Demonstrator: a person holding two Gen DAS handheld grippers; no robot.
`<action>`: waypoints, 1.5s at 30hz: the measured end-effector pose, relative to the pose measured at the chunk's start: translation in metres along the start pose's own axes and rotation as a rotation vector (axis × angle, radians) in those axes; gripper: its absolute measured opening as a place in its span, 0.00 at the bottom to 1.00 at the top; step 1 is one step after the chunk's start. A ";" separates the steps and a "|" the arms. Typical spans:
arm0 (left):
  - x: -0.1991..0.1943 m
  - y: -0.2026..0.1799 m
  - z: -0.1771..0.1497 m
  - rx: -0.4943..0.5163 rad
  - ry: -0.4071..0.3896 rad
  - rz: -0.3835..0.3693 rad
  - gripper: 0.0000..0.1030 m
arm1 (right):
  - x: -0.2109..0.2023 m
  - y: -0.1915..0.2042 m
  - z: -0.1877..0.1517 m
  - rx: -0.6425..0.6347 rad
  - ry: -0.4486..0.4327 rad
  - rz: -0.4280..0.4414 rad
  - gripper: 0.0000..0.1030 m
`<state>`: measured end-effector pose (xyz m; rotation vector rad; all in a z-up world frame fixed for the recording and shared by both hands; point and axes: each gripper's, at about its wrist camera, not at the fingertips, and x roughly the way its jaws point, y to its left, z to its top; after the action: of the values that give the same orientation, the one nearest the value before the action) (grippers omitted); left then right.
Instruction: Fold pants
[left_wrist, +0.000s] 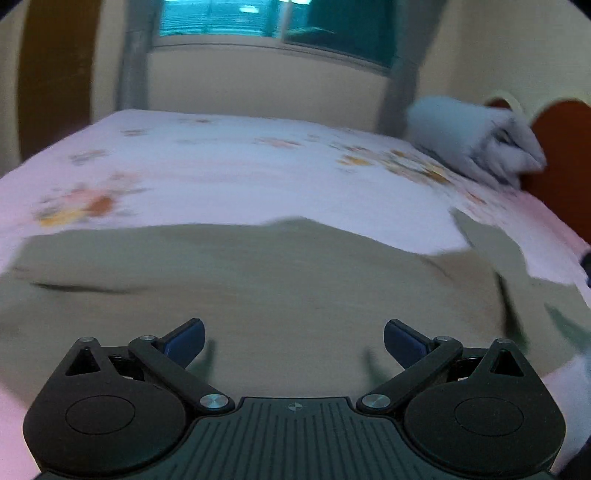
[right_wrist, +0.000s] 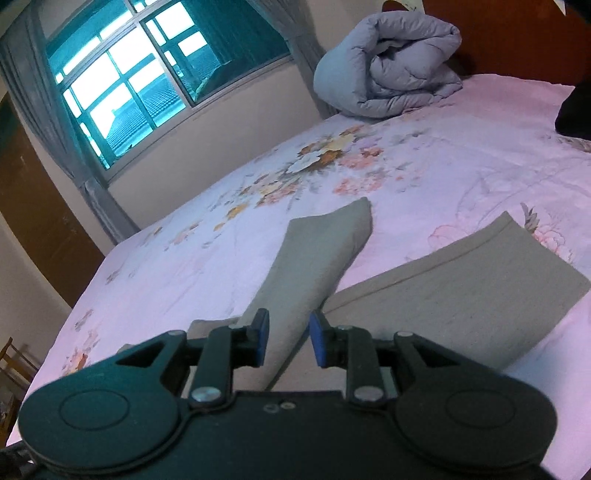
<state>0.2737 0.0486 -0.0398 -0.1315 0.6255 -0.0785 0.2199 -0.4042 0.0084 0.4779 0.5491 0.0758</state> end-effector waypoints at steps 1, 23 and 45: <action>0.007 -0.016 -0.002 -0.001 0.014 -0.019 0.99 | 0.001 -0.002 0.001 0.003 0.003 -0.003 0.17; 0.043 -0.108 -0.039 -0.063 0.040 0.415 1.00 | 0.064 0.000 0.016 -0.051 0.088 -0.032 0.19; 0.053 0.045 -0.010 -0.160 0.062 0.530 1.00 | 0.238 0.073 0.060 -0.293 0.183 -0.198 0.34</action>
<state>0.3121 0.0859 -0.0856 -0.1148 0.7111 0.4820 0.4579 -0.3185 -0.0284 0.1298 0.7494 0.0100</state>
